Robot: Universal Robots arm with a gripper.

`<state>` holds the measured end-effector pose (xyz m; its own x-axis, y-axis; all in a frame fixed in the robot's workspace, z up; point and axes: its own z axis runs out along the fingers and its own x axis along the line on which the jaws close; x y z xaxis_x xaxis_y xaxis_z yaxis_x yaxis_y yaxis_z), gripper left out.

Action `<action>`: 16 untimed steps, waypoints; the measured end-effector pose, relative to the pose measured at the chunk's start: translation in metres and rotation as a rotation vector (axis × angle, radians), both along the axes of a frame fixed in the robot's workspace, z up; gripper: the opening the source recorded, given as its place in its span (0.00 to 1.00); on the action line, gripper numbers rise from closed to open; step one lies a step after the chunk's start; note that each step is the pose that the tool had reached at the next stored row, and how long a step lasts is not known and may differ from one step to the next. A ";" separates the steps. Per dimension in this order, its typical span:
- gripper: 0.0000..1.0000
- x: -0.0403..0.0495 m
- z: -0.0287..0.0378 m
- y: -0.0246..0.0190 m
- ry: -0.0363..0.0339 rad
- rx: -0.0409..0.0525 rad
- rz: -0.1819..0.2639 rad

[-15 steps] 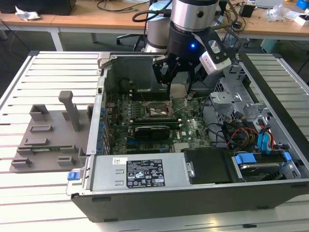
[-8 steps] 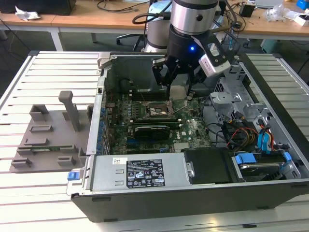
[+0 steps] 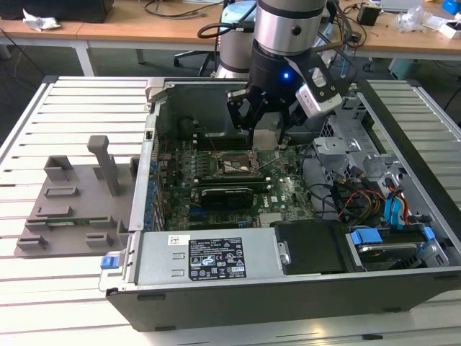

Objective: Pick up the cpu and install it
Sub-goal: 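Pick up the cpu and move it towards the insertion slot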

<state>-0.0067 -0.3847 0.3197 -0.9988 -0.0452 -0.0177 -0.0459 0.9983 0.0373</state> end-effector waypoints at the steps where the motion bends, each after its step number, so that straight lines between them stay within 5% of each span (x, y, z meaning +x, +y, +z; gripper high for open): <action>1: 0.55 0.0000 -0.0010 0.0000 0.0000 0.0000 0.000; 16: 0.55 0.0000 -0.0120 0.0000 0.0000 0.0001 0.000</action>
